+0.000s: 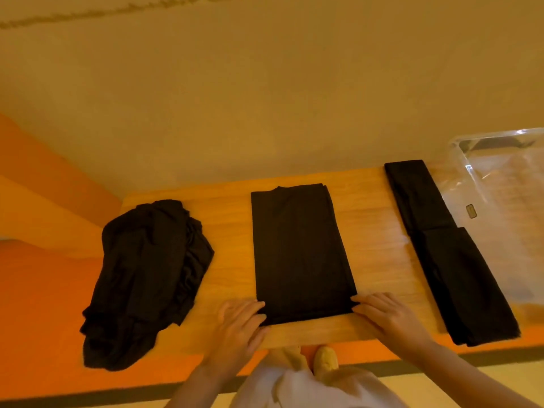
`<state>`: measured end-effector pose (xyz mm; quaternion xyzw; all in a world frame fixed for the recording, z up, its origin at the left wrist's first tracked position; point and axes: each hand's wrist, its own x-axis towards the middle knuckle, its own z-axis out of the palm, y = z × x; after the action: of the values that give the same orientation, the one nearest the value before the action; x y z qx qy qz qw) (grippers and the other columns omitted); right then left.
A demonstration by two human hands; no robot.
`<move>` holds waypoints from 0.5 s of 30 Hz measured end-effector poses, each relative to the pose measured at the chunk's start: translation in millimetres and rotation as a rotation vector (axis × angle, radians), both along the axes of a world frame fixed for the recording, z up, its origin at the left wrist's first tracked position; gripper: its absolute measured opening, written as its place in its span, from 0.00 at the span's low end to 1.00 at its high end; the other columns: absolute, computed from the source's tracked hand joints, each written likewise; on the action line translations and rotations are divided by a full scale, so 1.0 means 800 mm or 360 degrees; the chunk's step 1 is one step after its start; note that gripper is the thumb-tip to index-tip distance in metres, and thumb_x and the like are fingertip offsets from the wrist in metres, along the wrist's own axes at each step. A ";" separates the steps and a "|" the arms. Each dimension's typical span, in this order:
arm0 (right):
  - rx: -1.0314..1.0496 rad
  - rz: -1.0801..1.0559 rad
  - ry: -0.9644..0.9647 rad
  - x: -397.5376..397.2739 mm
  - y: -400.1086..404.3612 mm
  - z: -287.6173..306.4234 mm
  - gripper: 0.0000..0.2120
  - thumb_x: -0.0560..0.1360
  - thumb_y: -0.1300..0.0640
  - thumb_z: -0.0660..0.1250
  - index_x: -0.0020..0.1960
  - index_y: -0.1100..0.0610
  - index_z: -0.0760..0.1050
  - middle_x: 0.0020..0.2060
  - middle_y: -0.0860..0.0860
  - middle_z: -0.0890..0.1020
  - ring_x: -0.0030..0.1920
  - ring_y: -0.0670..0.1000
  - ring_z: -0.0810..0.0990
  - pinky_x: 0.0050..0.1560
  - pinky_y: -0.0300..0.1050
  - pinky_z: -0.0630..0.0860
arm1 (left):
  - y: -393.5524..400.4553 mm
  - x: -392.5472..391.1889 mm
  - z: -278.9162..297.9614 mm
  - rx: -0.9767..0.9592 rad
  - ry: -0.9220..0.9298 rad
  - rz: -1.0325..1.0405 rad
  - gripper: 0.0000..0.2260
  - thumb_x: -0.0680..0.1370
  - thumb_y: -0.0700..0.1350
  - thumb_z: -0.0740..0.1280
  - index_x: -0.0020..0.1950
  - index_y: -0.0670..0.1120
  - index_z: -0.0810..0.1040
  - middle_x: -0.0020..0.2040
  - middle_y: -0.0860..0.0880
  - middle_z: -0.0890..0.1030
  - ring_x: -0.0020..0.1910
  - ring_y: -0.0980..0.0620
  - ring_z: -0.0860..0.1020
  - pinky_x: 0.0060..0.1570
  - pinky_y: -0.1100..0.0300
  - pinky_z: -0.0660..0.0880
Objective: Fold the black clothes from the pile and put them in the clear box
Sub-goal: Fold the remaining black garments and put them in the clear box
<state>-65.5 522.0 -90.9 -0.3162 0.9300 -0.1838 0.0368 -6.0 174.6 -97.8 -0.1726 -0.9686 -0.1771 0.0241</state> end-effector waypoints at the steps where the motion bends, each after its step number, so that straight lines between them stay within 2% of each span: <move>1: -0.0021 -0.0001 0.0027 0.001 -0.002 0.003 0.17 0.80 0.49 0.56 0.52 0.52 0.82 0.54 0.47 0.82 0.52 0.47 0.80 0.55 0.41 0.69 | 0.003 0.002 0.004 0.0019 0.0001 0.0044 0.18 0.81 0.57 0.55 0.48 0.52 0.82 0.58 0.54 0.80 0.61 0.56 0.74 0.60 0.53 0.61; 4: -0.0131 0.0008 0.0145 -0.013 -0.030 0.013 0.13 0.79 0.52 0.59 0.53 0.54 0.81 0.55 0.50 0.81 0.52 0.48 0.79 0.56 0.44 0.72 | 0.021 -0.017 0.012 0.0106 0.0097 0.0107 0.16 0.81 0.55 0.56 0.51 0.50 0.81 0.60 0.52 0.78 0.62 0.54 0.74 0.60 0.54 0.61; 7: -0.0099 0.0028 0.0169 -0.039 -0.083 0.017 0.16 0.79 0.53 0.57 0.59 0.55 0.79 0.60 0.52 0.79 0.59 0.51 0.78 0.61 0.50 0.75 | 0.054 -0.061 0.015 0.0059 0.0027 0.0132 0.16 0.81 0.51 0.58 0.61 0.45 0.78 0.67 0.48 0.75 0.68 0.50 0.71 0.63 0.53 0.63; 9: 0.0115 0.0093 0.0113 -0.053 -0.112 0.007 0.20 0.80 0.50 0.53 0.66 0.54 0.75 0.67 0.52 0.75 0.66 0.52 0.74 0.67 0.53 0.71 | 0.074 -0.085 0.009 -0.0074 -0.0169 0.0150 0.21 0.80 0.52 0.54 0.68 0.44 0.73 0.72 0.46 0.70 0.72 0.48 0.66 0.67 0.50 0.66; 11: 0.0364 0.0160 0.0057 -0.060 -0.120 -0.008 0.23 0.81 0.47 0.48 0.71 0.53 0.69 0.72 0.51 0.69 0.71 0.53 0.68 0.72 0.54 0.63 | 0.079 -0.091 -0.006 -0.0193 -0.0302 0.0132 0.24 0.81 0.54 0.51 0.73 0.44 0.68 0.74 0.46 0.66 0.74 0.47 0.64 0.69 0.48 0.65; 13: 0.0504 0.0112 -0.0002 -0.058 -0.107 -0.022 0.25 0.82 0.45 0.42 0.75 0.51 0.62 0.75 0.51 0.62 0.75 0.54 0.60 0.73 0.55 0.55 | 0.071 -0.081 -0.022 -0.0281 -0.0355 0.0108 0.26 0.82 0.57 0.46 0.76 0.46 0.61 0.77 0.47 0.60 0.76 0.46 0.59 0.72 0.47 0.58; 15: 0.0534 0.0002 -0.0033 -0.053 -0.084 -0.030 0.26 0.82 0.42 0.41 0.77 0.50 0.56 0.77 0.51 0.56 0.77 0.54 0.53 0.74 0.55 0.53 | 0.059 -0.066 -0.029 -0.0333 -0.0341 0.0110 0.27 0.82 0.58 0.47 0.78 0.47 0.56 0.78 0.47 0.55 0.77 0.47 0.53 0.73 0.48 0.51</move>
<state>-108.0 455.0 -114.5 -0.3042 0.9470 -0.0292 0.0988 -59.2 221.6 -121.2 -0.1208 -0.9842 -0.0915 -0.0914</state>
